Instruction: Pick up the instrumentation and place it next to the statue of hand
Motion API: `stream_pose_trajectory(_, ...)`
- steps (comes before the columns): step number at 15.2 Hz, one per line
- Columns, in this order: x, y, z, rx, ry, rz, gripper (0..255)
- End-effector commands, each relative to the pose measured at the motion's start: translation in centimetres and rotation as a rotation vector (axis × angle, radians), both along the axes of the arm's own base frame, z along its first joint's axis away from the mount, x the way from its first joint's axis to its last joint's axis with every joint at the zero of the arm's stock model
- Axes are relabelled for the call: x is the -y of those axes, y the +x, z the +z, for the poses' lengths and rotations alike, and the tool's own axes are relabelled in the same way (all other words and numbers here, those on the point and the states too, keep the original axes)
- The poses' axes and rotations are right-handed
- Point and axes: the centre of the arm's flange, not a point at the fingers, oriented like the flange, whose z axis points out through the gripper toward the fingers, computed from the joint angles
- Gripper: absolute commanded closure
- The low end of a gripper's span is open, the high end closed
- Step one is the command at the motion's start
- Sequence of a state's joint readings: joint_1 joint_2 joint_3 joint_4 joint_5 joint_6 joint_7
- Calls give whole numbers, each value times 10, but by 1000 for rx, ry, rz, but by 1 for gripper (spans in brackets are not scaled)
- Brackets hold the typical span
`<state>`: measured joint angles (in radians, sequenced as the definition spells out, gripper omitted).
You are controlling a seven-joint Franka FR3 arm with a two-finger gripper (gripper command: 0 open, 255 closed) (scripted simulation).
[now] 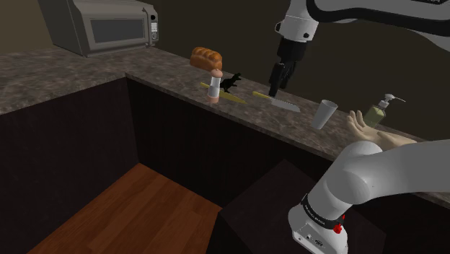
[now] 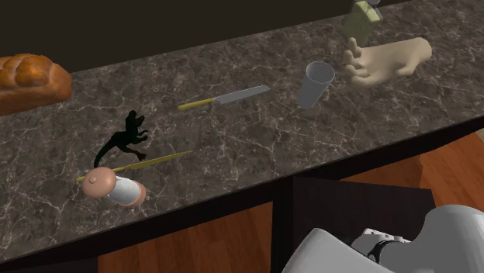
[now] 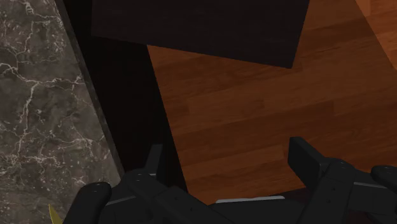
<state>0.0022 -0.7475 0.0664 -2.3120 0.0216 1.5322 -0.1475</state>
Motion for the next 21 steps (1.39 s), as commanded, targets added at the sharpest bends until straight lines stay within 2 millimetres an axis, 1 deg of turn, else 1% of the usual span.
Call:
stream_pose_trajectory(1, 0, 0, 0, 0, 0, 0, 0)
stream_pose_trajectory(11, 120, 41, -47, -1, 25, 43, 0)
stream_pose_trajectory(21, 237, 88, -97, -2, 51, 85, 0)
